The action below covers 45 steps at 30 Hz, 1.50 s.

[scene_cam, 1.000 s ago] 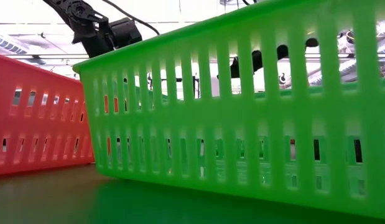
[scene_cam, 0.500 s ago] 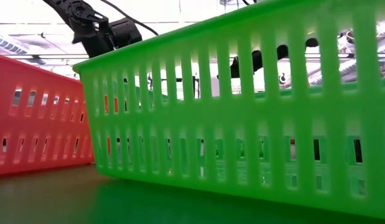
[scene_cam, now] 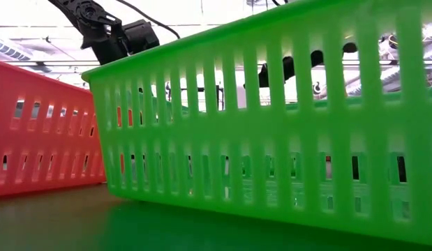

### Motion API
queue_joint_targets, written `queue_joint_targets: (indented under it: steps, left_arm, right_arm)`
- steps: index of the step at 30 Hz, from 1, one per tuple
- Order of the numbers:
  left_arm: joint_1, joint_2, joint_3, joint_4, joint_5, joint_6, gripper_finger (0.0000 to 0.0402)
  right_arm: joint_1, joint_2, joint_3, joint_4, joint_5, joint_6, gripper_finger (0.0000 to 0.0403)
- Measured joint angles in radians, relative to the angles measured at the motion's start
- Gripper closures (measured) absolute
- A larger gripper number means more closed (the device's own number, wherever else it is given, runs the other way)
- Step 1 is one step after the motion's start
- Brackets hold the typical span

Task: Stack baskets on shelf by color
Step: Adjust the green bin on the shelf, then stack the green bin on top of the green bin on the shelf

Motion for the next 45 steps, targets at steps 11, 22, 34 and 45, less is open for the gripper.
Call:
queue_joint_targets:
  steps: [11, 22, 34, 45]
  left_arm:
    - [0.0, 0.0, 0.0, 0.0, 0.0, -0.003, 0.0291]
    - [-0.015, 0.0, 0.0, 0.006, 0.001, 0.034, 0.0274]
    - [-0.041, -0.049, 0.0, 0.009, -0.029, 0.064, 0.0207]
    - [-0.259, -0.374, 0.0, -0.019, -0.034, 0.028, 0.0206]
  right_arm:
    - [0.0, 0.0, 0.0, 0.0, 0.0, 0.0, 0.0397]
    - [0.0, 0.0, 0.0, 0.0, 0.0, 0.0, 0.0397]
    - [0.0, 0.0, 0.0, 0.0, 0.0, 0.0, 0.0397]
    - [0.012, -0.002, 0.002, -0.08, 0.002, 0.051, 0.0397]
